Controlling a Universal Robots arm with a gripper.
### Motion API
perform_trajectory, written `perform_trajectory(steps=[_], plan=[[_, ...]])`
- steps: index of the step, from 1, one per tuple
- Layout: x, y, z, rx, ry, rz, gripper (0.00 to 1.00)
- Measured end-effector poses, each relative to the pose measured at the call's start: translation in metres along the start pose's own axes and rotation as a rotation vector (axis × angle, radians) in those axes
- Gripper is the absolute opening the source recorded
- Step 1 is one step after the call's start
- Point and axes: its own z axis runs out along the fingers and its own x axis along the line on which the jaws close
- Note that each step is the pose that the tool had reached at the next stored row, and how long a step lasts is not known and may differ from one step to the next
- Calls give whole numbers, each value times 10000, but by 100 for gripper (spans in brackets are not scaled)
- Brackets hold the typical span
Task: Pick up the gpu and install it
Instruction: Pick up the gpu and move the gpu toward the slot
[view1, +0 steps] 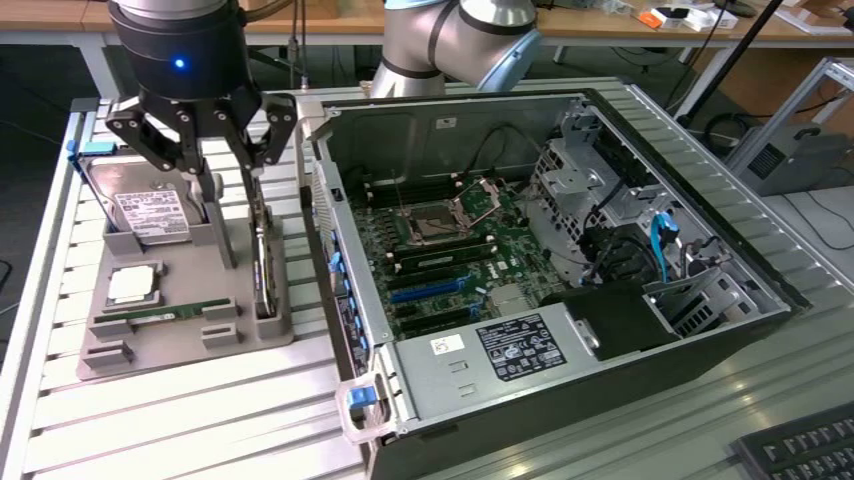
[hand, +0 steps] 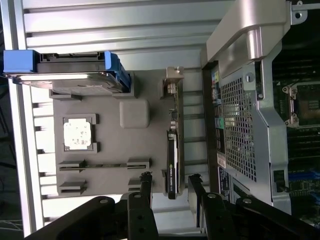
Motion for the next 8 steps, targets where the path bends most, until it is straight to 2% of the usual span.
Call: perform_trajectory(steps=[8], plan=[[1, -1, 38, 7, -1, 0, 42]])
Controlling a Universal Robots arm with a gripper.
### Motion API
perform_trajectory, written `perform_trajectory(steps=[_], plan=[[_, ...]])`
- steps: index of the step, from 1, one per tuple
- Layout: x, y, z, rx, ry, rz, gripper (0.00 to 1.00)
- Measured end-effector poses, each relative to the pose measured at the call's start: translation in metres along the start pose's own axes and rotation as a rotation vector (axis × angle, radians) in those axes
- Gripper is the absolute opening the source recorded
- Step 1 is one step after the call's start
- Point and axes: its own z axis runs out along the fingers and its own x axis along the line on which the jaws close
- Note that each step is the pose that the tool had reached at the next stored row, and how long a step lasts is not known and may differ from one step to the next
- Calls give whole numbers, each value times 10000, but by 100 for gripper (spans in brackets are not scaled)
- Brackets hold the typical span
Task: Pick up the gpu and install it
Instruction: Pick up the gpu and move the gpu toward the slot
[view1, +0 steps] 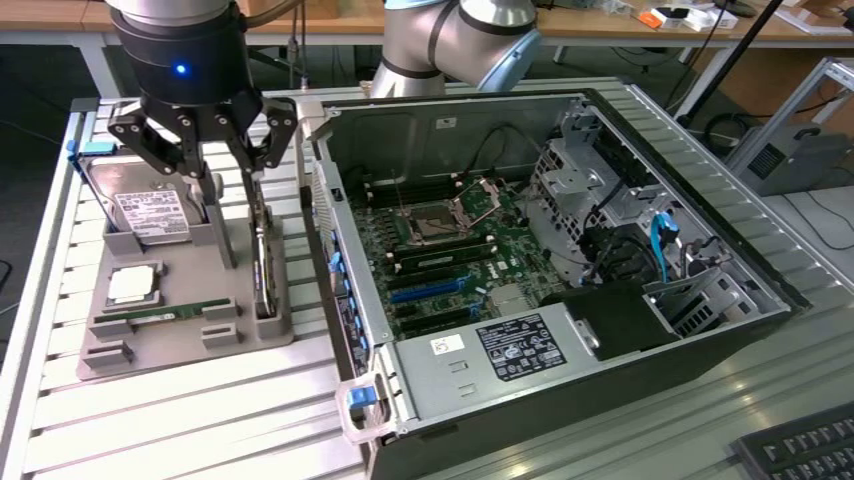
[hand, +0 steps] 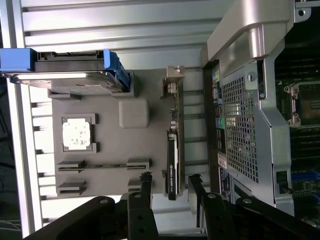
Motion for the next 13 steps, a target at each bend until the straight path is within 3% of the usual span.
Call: perform_trajectory(steps=[13], plan=[[2, -2, 48, 8, -1, 0, 42]])
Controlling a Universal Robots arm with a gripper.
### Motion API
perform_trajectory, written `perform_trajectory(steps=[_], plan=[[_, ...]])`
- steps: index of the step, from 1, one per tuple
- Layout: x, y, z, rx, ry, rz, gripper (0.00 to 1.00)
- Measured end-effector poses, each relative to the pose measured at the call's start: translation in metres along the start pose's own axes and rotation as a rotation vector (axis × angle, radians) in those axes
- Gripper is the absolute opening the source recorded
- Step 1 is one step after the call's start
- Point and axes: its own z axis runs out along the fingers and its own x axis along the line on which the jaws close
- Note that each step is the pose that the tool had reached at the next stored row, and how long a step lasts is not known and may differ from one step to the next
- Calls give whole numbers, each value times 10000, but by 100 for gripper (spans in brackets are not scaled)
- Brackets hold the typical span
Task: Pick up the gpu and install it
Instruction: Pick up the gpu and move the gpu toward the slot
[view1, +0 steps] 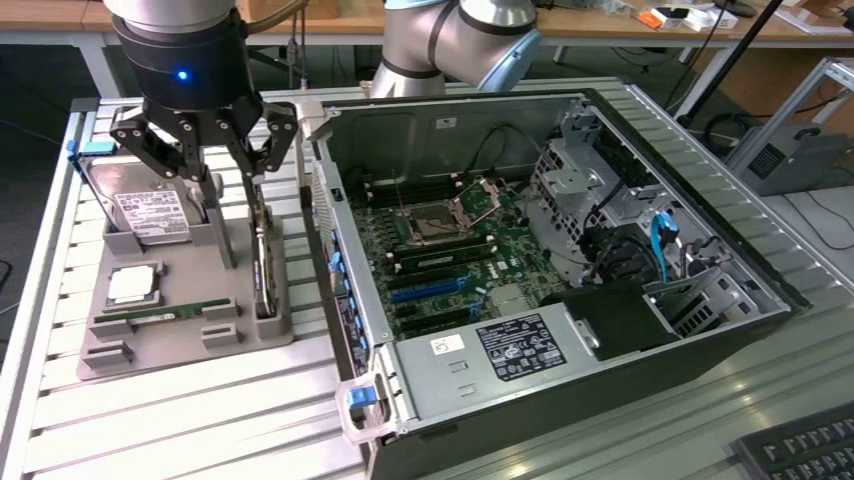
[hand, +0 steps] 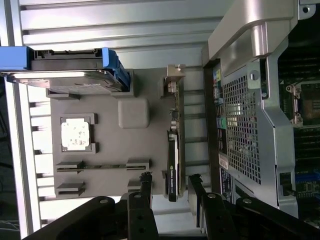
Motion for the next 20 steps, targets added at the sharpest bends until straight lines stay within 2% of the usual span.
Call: perform_trajectory(steps=[20], plan=[[2, -3, 69, 4, -1, 0, 42]])
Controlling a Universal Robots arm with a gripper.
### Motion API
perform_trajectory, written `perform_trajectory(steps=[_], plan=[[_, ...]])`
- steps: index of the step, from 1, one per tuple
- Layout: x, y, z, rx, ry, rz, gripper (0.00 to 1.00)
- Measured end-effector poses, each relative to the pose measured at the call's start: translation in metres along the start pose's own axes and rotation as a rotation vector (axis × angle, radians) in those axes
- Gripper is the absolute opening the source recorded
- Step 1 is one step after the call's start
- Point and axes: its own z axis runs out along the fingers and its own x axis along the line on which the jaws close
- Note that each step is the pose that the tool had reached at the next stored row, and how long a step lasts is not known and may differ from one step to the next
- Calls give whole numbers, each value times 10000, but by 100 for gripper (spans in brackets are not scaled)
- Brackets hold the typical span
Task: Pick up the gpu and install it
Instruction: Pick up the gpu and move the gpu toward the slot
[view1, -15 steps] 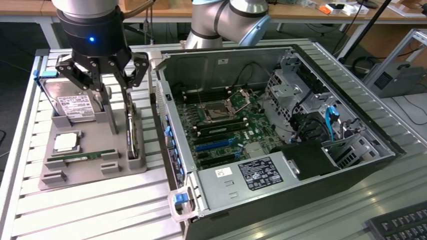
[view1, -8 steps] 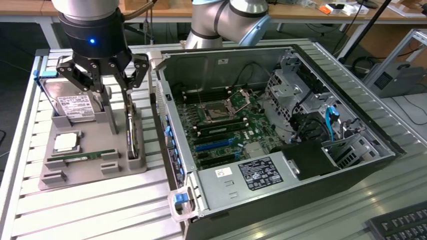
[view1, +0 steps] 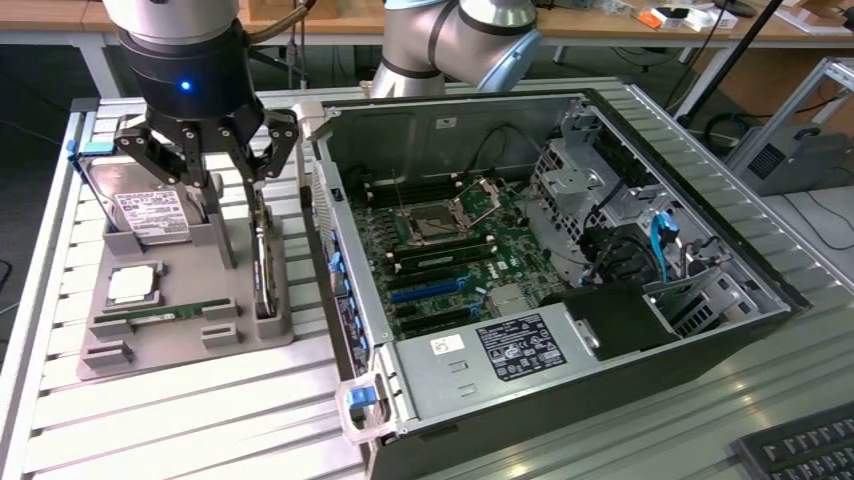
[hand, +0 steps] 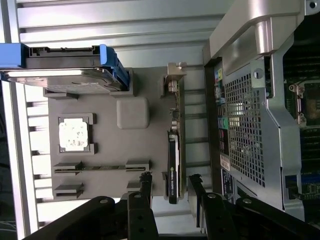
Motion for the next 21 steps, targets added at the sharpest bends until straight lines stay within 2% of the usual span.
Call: perform_trajectory(steps=[21], plan=[[2, -3, 79, 2, 0, 0, 42]])
